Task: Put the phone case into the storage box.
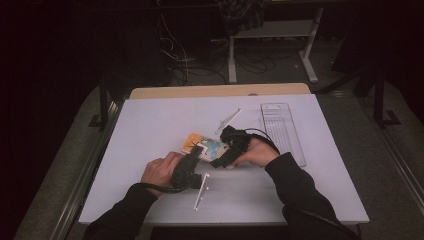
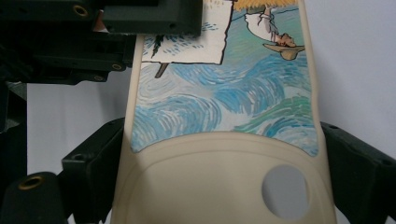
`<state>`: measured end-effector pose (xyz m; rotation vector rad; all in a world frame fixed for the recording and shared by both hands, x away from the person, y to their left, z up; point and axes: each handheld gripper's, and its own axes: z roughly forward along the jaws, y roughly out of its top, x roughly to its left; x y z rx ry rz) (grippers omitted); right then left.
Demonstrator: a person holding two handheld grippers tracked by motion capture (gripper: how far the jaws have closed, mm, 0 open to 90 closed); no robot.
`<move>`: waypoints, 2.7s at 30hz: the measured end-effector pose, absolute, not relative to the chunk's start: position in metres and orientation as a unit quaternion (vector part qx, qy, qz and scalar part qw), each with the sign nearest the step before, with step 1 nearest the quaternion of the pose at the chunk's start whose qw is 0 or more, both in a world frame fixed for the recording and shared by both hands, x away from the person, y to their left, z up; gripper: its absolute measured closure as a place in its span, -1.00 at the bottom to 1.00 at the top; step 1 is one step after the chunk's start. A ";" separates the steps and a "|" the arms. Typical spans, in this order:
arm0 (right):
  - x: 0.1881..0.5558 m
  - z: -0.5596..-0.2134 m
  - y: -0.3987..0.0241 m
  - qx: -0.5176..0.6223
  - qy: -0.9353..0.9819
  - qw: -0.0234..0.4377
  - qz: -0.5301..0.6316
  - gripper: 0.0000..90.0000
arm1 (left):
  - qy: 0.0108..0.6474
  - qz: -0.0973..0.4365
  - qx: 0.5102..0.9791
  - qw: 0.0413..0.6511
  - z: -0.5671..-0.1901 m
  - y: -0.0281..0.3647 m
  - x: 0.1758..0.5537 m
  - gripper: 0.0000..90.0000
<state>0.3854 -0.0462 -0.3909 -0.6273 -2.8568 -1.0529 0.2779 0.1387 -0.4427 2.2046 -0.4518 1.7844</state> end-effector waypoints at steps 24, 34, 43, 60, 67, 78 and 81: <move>0.387 -0.392 -0.050 -0.194 -0.916 0.037 -0.350 -0.83 | -0.161 0.603 0.771 0.131 -0.438 0.138 0.274 0.78; 0.387 -0.385 -0.057 -0.197 -0.910 0.018 -0.365 -0.94 | -0.150 0.595 0.781 0.116 -0.436 0.143 0.278 0.78; 0.385 -0.381 -0.071 -0.203 -0.905 0.008 -0.373 -0.94 | -0.131 0.583 0.795 0.106 -0.434 0.150 0.283 0.78; 0.378 -0.392 -0.091 -0.221 -0.910 0.001 -0.350 -0.94 | -0.098 0.581 0.802 0.098 -0.427 0.164 0.290 0.78; 0.374 -0.393 -0.095 -0.228 -0.910 -0.007 -0.347 -0.94 | -0.081 0.577 0.806 0.101 -0.424 0.166 0.292 0.78; 0.375 -0.394 -0.094 -0.227 -0.911 -0.007 -0.345 -0.94 | -0.009 0.541 0.826 0.157 -0.418 0.173 0.299 0.78; 0.375 -0.394 -0.094 -0.227 -0.911 -0.007 -0.344 -0.94 | 0.002 0.534 0.831 0.156 -0.416 0.173 0.299 0.78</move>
